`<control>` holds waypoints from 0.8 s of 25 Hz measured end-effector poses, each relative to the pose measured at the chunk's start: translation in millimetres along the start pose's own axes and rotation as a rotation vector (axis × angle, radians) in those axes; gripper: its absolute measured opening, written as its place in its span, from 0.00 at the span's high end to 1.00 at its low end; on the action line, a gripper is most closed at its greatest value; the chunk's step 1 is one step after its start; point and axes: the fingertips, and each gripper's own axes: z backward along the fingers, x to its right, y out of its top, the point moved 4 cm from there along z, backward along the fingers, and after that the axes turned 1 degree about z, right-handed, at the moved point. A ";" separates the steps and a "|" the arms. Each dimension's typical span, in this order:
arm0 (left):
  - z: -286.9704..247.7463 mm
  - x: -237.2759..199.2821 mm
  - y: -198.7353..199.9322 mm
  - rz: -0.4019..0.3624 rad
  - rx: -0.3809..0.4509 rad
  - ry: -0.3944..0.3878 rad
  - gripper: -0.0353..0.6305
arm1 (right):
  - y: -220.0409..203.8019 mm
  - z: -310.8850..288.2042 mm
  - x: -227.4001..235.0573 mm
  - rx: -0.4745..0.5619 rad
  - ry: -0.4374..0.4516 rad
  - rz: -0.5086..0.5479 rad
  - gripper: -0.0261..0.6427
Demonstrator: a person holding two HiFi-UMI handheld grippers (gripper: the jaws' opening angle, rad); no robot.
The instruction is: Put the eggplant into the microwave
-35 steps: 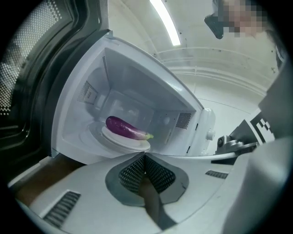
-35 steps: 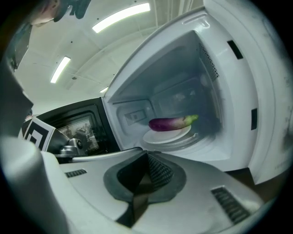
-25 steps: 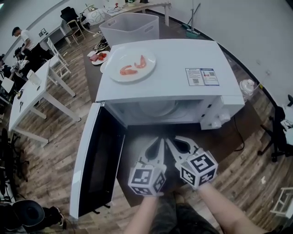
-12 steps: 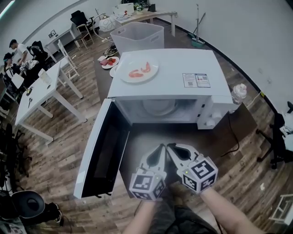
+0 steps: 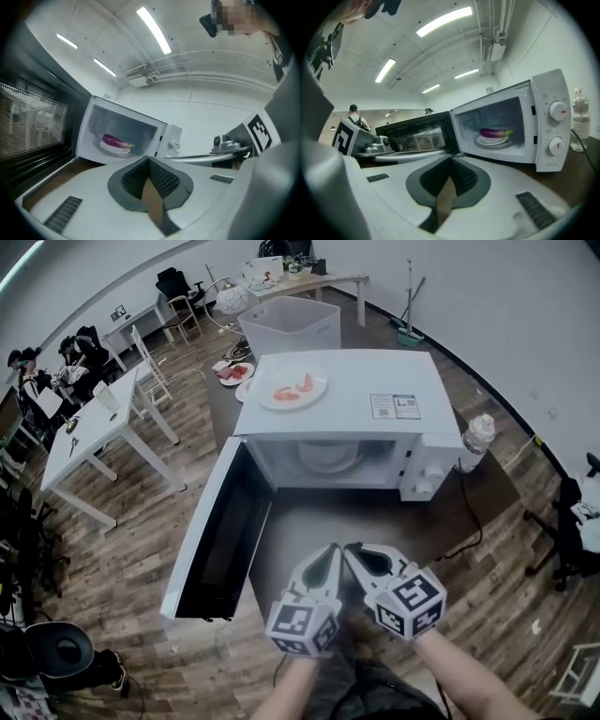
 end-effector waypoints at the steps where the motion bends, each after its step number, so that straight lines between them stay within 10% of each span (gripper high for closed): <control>1: 3.7 2.8 0.8 0.003 -0.001 -0.001 0.95 | 0.4 3.5 -3.1 0.000 0.001 0.001 0.96; 20: 64.3 43.6 13.7 0.007 0.007 0.009 0.95 | 6.7 53.9 -54.4 -0.005 0.043 0.020 0.96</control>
